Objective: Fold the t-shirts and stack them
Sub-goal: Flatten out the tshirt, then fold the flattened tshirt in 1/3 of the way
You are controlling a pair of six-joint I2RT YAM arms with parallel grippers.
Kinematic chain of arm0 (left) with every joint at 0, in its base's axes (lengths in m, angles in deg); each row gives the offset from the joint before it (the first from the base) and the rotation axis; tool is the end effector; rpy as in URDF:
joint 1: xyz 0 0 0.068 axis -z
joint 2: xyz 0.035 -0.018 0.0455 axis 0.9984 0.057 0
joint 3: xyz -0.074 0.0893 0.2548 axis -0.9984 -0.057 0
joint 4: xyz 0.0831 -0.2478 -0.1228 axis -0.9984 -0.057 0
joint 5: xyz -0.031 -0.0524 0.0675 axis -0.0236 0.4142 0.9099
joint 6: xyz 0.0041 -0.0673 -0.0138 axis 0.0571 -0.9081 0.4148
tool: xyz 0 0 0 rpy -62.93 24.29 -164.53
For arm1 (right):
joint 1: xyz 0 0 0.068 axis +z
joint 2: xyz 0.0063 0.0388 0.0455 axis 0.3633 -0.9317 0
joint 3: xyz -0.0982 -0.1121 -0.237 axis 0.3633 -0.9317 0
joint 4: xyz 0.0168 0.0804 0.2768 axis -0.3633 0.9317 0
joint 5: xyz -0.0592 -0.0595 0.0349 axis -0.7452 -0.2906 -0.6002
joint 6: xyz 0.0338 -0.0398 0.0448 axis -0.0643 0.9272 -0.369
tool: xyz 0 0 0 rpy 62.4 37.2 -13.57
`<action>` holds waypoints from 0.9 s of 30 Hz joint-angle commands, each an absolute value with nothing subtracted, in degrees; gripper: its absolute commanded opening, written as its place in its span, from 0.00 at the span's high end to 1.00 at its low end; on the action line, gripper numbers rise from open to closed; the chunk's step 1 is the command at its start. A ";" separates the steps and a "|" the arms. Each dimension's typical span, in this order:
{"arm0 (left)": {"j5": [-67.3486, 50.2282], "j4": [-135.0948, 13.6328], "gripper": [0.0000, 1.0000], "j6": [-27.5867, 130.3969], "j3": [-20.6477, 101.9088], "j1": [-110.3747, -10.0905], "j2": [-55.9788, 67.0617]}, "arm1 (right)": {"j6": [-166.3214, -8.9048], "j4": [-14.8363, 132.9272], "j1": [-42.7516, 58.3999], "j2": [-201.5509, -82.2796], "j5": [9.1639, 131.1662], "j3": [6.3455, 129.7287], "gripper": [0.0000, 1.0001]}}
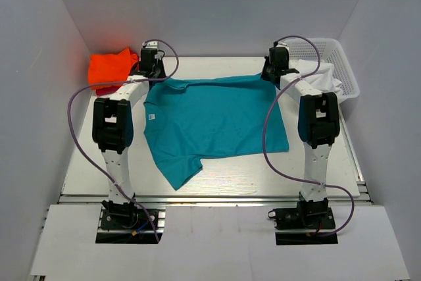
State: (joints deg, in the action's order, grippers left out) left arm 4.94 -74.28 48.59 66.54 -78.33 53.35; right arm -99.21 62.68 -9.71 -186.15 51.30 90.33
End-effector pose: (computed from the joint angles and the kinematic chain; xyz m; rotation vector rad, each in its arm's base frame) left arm 0.5409 -0.0748 0.2013 -0.1662 2.2026 -0.1205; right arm 0.5479 0.1013 0.1949 0.2409 2.0988 0.1049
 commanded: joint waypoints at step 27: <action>-4.25 -82.61 0.99 32.49 14.17 -76.19 10.91 | -90.55 71.20 -10.84 -174.48 49.78 79.42 1.00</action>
